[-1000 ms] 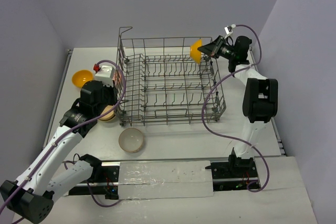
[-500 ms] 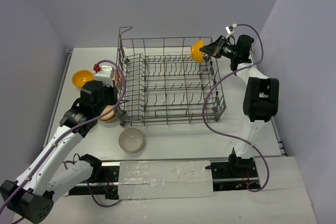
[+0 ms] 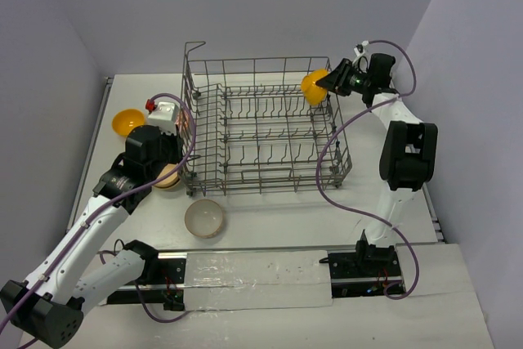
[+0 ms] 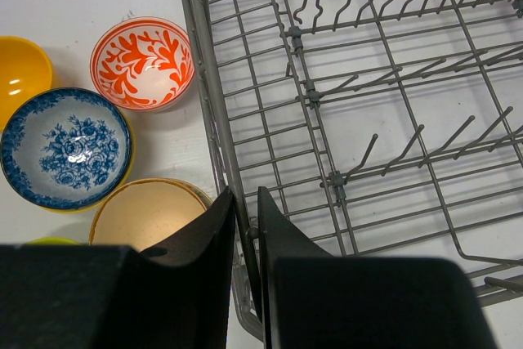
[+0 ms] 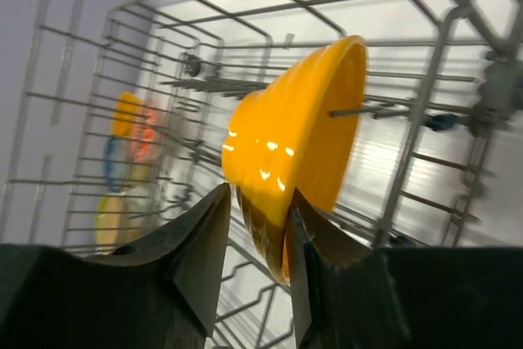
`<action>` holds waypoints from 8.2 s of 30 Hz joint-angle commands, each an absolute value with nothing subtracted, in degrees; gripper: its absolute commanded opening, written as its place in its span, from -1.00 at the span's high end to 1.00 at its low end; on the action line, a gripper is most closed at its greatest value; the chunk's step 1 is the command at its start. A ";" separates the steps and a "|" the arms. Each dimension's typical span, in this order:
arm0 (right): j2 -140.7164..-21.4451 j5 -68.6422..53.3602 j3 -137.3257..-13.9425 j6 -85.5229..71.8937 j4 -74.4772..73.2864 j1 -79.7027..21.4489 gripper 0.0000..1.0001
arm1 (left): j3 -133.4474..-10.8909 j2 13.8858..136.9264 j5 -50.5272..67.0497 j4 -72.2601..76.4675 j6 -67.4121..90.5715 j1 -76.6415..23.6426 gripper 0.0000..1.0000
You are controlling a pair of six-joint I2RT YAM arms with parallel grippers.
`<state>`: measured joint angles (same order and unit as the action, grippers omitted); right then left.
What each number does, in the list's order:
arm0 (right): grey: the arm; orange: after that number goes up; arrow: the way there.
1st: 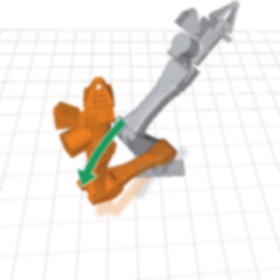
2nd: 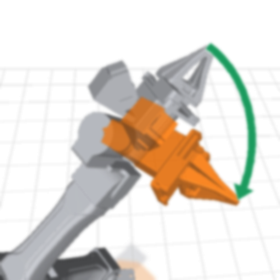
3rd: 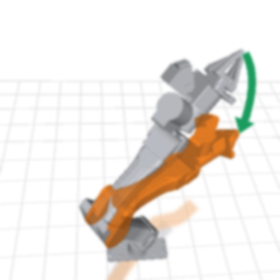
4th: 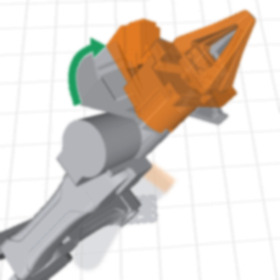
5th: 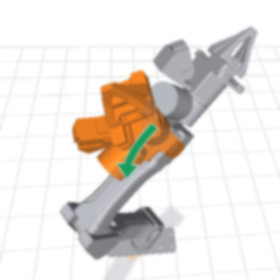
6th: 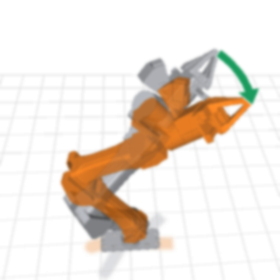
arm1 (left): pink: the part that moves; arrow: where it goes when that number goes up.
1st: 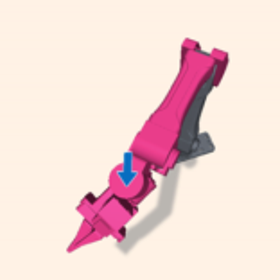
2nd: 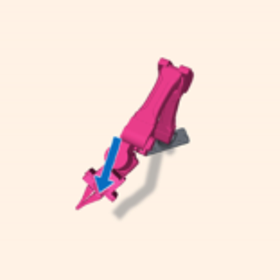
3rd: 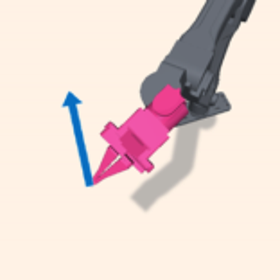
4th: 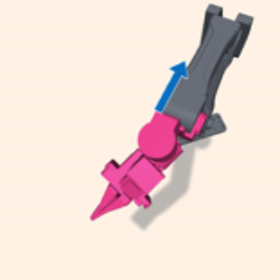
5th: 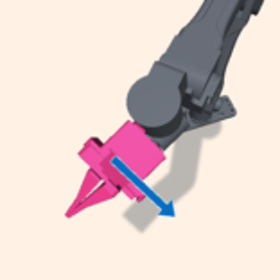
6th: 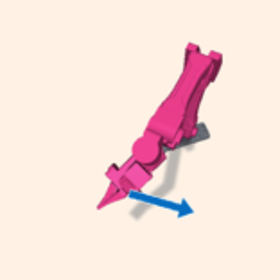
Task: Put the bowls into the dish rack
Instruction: Insert the bowl into the dish rack, then pick up the bowl from the corner of the board, then turn the bowl upside down over the dish rack.
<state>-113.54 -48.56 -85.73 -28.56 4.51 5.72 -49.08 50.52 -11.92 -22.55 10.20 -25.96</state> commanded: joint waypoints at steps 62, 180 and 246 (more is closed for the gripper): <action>-71.37 -9.85 -70.23 -3.60 -15.29 -49.83 -0.29 | -48.43 50.89 -10.90 -23.55 11.78 -26.54 0.99; -112.85 7.74 -80.77 0.79 -19.25 -78.75 0.33 | -48.16 45.35 -19.34 -22.06 19.42 -18.90 -0.63; -66.97 -13.97 -78.05 -3.25 -17.49 -55.82 1.00 | -54.50 48.69 -5.98 -16.09 19.69 -18.98 -0.35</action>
